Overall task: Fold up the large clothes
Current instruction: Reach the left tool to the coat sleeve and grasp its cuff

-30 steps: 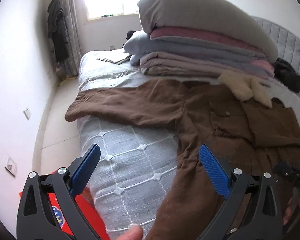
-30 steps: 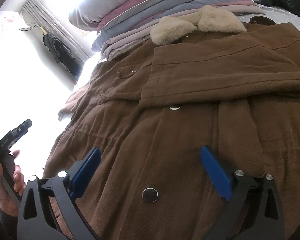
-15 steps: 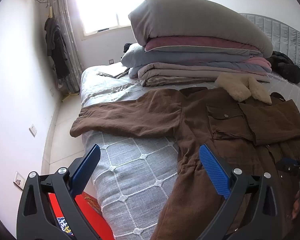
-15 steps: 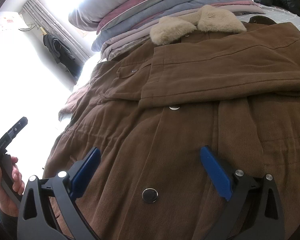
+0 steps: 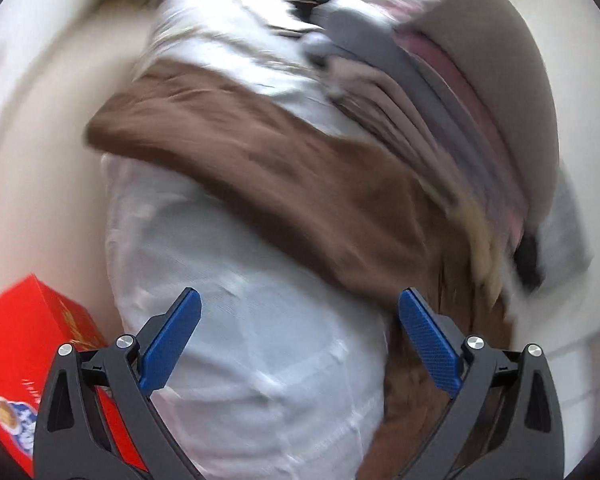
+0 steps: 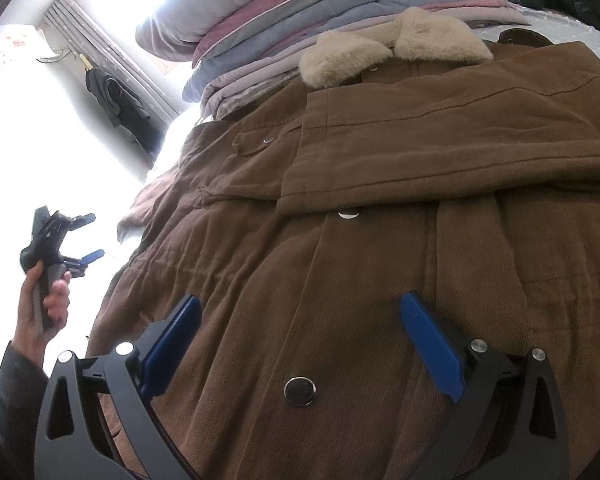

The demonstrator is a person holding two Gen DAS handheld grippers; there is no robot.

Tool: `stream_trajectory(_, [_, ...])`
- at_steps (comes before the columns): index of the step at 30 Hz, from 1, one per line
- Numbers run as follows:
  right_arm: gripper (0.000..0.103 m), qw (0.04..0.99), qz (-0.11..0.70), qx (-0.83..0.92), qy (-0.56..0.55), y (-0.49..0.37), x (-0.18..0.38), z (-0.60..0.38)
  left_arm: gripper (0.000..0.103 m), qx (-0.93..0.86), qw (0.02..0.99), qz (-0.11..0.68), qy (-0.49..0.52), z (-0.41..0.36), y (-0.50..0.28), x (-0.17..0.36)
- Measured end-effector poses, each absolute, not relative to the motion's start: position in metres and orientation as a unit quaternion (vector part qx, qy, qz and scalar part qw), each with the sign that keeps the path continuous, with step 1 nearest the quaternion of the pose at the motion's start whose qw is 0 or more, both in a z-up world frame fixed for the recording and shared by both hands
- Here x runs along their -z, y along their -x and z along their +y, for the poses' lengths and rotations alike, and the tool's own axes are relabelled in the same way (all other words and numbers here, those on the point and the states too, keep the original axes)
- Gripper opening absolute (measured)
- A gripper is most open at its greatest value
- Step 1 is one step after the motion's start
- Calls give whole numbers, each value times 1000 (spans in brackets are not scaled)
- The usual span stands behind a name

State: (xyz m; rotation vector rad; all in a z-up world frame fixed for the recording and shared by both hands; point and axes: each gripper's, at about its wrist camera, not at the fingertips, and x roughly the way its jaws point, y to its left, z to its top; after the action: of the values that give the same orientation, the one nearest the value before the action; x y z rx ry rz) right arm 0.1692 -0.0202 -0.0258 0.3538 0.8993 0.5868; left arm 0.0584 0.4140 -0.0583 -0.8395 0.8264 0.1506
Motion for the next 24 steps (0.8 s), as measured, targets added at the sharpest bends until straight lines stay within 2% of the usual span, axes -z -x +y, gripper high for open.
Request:
stream_trajectory(3, [97,844,427,-279,-168,-169,26,-20,95,-71,794,357,487,469,-49,86])
stream_trajectory(7, [97,843,427,-279,-168,-169,27,-19,95,-46,768,322,552,500,-52,107])
stream_trajectory(13, [97,843,427,-280,-171,-169,27,-19,95,-79,748,288,593,528,-69,122])
stream_trajectory(23, [97,843,427,-279,-171,-169,27,-18,95,-141,711,295,622,554,-91,149])
stream_trajectory(24, [97,843,427,-279,-171,-168,27,-18,91,-151,713,295,618,554,-90,148])
